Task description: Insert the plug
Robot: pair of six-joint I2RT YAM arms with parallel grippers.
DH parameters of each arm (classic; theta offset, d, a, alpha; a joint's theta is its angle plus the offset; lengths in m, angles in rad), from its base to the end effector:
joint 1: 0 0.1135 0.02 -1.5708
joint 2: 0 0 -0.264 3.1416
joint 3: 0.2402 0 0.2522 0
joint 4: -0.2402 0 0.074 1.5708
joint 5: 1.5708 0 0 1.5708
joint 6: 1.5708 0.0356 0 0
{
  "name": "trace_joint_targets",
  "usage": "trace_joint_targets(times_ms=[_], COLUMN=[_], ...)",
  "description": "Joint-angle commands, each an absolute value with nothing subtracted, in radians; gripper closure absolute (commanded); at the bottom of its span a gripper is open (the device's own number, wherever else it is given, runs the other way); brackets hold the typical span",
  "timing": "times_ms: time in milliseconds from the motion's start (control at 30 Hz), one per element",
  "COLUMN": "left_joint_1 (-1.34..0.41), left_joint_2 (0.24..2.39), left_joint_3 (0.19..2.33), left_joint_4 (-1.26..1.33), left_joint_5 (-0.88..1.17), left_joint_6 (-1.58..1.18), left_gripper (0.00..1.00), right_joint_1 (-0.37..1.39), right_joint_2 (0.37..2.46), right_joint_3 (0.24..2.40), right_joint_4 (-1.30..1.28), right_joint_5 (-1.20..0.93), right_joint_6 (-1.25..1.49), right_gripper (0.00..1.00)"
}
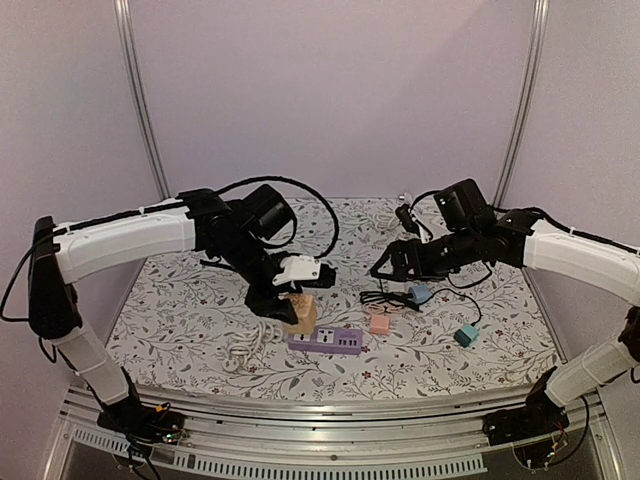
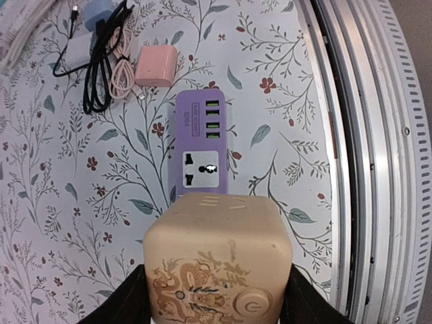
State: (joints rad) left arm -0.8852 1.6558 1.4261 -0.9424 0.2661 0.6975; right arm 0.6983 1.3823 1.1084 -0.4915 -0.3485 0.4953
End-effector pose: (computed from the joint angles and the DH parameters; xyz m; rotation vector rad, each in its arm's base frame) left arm 0.2059 -0.2665 0.2793 2.0014 1.8735 -0.4171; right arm 0.2220 0.2022 0.2899 -0.4386 2.4615 0.9599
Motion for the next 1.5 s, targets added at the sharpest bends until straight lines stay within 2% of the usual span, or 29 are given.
trace_joint_targets(times_ms=[0, 367, 1467], left_joint_1=[-0.864, -0.825, -0.823], left_joint_2=[1.714, 1.809, 1.808], left_joint_3=[1.437, 1.451, 1.404], left_joint_4=[-0.861, -0.816, -0.845], left_joint_5=[0.360, 0.306, 0.270], left_joint_6=[0.742, 0.754, 0.666], left_gripper=[1.00, 1.00, 1.00], right_joint_1=[0.688, 0.687, 0.673], right_joint_2=[1.447, 1.521, 1.517], right_joint_3=[1.088, 1.093, 1.093], right_joint_4=[-0.483, -0.481, -0.484], right_joint_5=[-0.332, -0.335, -0.333], right_joint_6=[0.429, 0.376, 0.354], right_gripper=[0.01, 0.01, 0.01])
